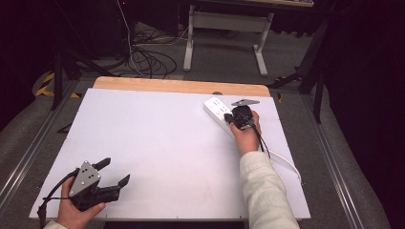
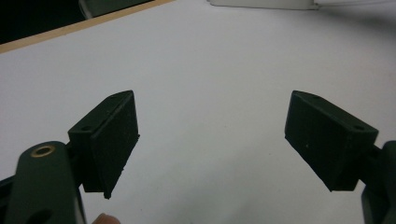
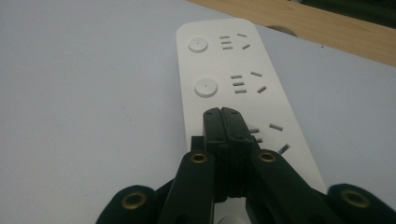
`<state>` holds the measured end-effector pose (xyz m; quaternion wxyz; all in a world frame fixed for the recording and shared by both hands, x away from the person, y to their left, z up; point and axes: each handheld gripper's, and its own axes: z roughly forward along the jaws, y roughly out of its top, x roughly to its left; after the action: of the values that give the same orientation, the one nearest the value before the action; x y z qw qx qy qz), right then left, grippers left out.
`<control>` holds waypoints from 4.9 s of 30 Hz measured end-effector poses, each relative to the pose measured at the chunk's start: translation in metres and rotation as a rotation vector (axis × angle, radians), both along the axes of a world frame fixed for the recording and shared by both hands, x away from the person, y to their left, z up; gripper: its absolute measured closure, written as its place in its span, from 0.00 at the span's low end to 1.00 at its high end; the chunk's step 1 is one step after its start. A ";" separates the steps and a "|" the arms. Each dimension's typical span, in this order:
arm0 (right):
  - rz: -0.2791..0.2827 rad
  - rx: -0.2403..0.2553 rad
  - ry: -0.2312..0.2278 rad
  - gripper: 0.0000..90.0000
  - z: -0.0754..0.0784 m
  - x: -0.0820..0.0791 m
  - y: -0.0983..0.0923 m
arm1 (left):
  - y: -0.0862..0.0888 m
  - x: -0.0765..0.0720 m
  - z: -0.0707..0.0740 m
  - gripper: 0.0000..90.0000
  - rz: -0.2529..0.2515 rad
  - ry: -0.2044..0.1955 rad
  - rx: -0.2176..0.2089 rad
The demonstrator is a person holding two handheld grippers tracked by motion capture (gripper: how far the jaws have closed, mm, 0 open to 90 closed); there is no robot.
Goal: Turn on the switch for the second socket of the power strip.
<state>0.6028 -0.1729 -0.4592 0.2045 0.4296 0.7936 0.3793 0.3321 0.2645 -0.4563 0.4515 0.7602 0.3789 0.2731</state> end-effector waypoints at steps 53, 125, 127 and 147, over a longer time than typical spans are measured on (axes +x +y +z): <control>-0.068 -0.064 -0.019 1.00 -0.004 -0.004 0.011 | 0.000 -0.001 0.000 0.20 0.004 0.000 0.003; 0.241 0.149 -0.154 0.36 0.085 -0.150 -0.019 | 0.003 -0.003 0.008 0.20 0.000 0.012 -0.037; 0.246 0.146 -0.152 0.34 0.083 -0.152 -0.020 | 0.004 -0.004 0.009 0.20 -0.001 0.012 -0.040; 0.322 0.187 -0.089 0.24 0.031 -0.192 -0.048 | 0.005 -0.010 0.010 0.20 -0.012 0.009 -0.038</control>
<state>0.4111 -0.2213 -0.4281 0.1353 0.2970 0.8034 0.4980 0.3224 0.2694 -0.4464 0.4661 0.7549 0.3814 0.2597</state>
